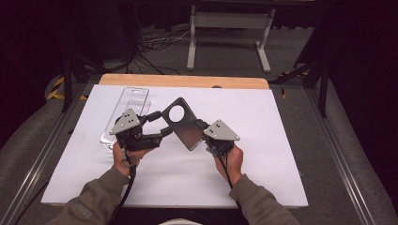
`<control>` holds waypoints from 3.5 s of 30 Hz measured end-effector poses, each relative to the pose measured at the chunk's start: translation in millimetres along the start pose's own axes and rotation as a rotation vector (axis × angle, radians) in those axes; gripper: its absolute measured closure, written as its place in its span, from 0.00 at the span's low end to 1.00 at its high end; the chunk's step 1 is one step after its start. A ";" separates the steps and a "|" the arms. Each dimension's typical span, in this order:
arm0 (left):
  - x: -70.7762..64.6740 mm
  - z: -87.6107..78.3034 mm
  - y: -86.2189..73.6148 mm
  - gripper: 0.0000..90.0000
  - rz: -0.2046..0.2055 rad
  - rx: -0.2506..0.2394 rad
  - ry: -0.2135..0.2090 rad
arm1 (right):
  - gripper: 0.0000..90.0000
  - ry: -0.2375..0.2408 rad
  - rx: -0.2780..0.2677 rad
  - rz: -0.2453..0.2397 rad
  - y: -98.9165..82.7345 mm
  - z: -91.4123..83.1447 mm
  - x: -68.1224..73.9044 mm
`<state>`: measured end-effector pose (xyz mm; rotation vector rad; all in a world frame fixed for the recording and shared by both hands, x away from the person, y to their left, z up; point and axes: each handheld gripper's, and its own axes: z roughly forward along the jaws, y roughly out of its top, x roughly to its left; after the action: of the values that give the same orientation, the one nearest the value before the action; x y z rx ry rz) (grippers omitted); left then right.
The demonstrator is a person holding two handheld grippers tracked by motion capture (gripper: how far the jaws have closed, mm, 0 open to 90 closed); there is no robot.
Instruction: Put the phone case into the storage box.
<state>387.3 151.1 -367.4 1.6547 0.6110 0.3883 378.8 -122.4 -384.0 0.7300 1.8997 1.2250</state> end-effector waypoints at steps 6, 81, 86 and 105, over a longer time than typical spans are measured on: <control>5.1 -0.8 3.7 0.57 -0.030 -0.020 0.014 | 0.99 -0.022 -0.009 -0.007 -0.6 -0.7 2.4; 25.2 -21.9 1.9 0.91 0.015 -0.067 0.136 | 0.69 0.118 -0.041 -0.004 -12.0 -8.2 5.2; 26.3 -23.9 1.8 0.91 0.019 -0.064 0.142 | 0.70 0.128 -0.059 -0.035 -13.8 -16.0 2.2; 30.3 -30.3 5.4 0.91 0.054 -0.049 0.172 | 0.68 0.135 -0.057 -0.062 -26.7 -46.2 -12.7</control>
<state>395.3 192.8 -359.4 1.6037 0.6793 0.5851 345.9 -165.4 -392.9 0.5665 1.9726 1.3116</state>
